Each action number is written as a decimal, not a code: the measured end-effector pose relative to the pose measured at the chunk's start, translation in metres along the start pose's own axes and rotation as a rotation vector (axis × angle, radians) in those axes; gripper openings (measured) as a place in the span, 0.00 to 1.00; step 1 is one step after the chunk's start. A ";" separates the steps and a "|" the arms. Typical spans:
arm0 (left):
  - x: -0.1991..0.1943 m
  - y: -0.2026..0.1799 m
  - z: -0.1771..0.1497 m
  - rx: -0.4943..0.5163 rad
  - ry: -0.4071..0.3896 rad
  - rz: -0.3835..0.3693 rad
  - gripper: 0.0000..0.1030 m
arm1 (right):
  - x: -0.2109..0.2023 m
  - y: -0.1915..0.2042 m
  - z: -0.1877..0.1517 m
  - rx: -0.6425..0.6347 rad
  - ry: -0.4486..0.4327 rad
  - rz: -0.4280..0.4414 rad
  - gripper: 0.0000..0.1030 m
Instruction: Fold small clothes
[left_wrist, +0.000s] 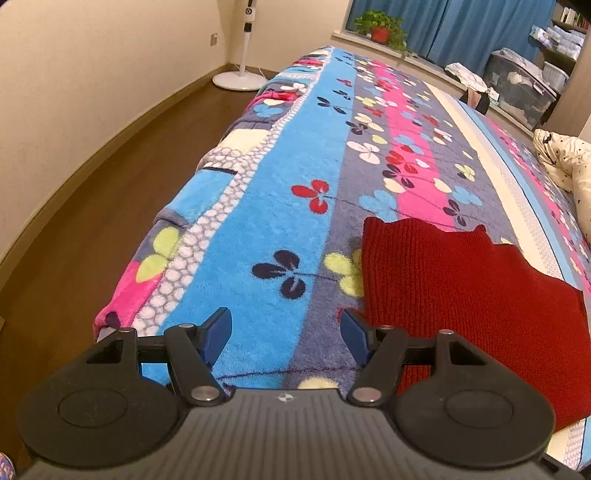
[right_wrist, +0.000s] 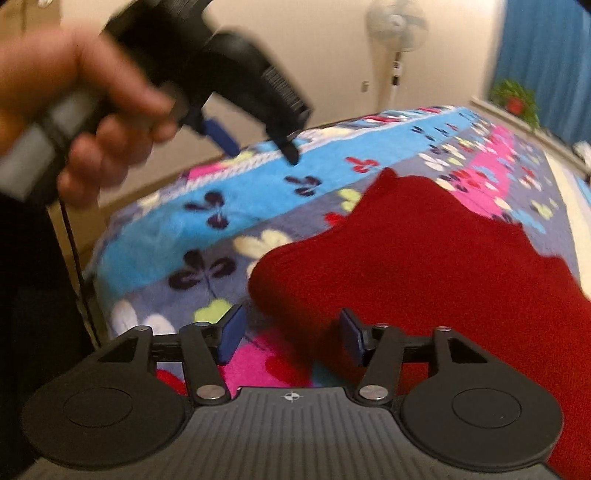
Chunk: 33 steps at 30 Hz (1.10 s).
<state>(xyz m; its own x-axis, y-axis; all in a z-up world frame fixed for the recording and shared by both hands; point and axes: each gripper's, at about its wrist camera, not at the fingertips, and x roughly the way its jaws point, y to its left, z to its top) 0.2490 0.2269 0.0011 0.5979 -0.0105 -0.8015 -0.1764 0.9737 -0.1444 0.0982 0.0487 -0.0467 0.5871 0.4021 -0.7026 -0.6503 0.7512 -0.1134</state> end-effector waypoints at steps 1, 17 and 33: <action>0.001 0.000 0.000 0.001 0.004 -0.002 0.68 | 0.007 0.007 0.002 -0.043 0.009 -0.019 0.60; 0.072 -0.018 0.022 -0.250 0.264 -0.436 0.79 | -0.030 -0.016 0.011 0.049 -0.153 -0.152 0.16; 0.140 -0.079 0.027 -0.160 0.376 -0.541 0.42 | -0.044 -0.019 0.012 0.092 -0.179 -0.169 0.16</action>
<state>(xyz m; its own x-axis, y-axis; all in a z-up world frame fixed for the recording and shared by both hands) 0.3682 0.1544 -0.0840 0.3272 -0.5938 -0.7351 -0.0592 0.7635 -0.6431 0.0907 0.0227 -0.0050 0.7647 0.3473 -0.5427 -0.4944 0.8564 -0.1486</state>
